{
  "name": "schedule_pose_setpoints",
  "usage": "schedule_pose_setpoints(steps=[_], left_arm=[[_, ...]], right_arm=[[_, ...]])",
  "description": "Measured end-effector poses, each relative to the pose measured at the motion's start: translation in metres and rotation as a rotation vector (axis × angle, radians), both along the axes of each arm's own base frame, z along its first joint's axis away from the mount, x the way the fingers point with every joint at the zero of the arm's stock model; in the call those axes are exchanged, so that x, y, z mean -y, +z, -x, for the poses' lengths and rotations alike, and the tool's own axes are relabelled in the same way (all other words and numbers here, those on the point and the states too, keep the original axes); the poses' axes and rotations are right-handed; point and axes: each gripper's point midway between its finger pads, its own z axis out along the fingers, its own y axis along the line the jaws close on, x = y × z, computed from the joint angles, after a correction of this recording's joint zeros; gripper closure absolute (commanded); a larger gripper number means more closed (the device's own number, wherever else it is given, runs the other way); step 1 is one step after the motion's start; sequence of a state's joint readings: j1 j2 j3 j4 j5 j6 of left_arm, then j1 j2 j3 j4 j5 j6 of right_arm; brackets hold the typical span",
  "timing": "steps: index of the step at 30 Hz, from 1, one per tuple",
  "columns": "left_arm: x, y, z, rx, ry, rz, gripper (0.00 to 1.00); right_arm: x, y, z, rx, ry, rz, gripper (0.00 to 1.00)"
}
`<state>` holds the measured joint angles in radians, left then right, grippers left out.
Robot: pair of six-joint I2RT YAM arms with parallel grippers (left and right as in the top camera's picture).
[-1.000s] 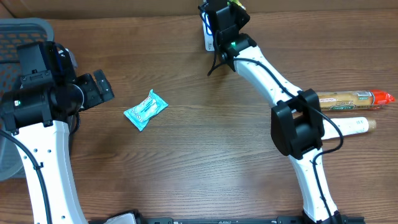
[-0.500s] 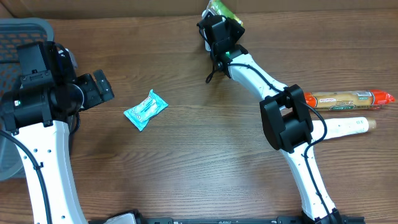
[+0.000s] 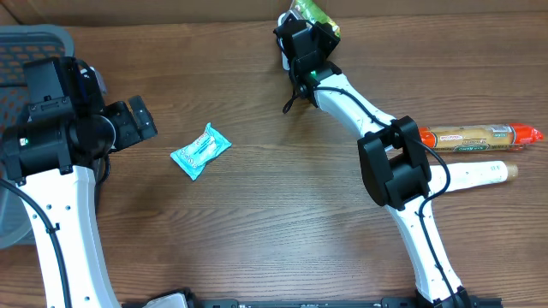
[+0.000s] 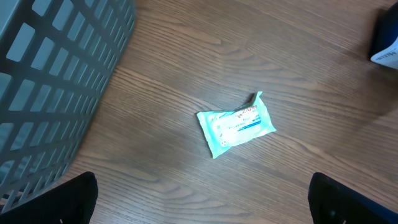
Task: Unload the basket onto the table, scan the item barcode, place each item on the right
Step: 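Hold the green tea pouch in front of the white scanner, then carry the pouch right and lay it beside the spaghetti pack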
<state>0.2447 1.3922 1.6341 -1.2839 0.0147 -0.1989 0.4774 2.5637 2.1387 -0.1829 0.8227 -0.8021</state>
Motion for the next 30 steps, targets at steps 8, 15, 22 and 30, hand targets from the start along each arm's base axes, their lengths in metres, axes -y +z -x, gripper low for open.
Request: schedule_pose_setpoints(steps=[8, 15, 22, 30], left_arm=[[0.000, 0.000, 0.000, 0.000, 0.000, 0.000, 0.00], [0.000, 0.000, 0.000, 0.000, 0.000, 0.000, 0.00], [0.000, 0.000, 0.000, -0.001, 0.000, 0.001, 0.00], [0.000, 0.000, 0.000, 0.000, 0.000, 0.000, 0.00]], right_arm=[[0.002, 0.002, 0.002, 0.002, -0.015, 0.022, 0.96], [-0.003, 0.000, 0.014, -0.056, -0.011, 0.071, 0.97], [-0.016, 0.043, 0.055, -0.182, 0.057, -0.043, 0.96], [0.003, 0.178, 0.135, -0.191, 0.071, -0.513, 0.96]])
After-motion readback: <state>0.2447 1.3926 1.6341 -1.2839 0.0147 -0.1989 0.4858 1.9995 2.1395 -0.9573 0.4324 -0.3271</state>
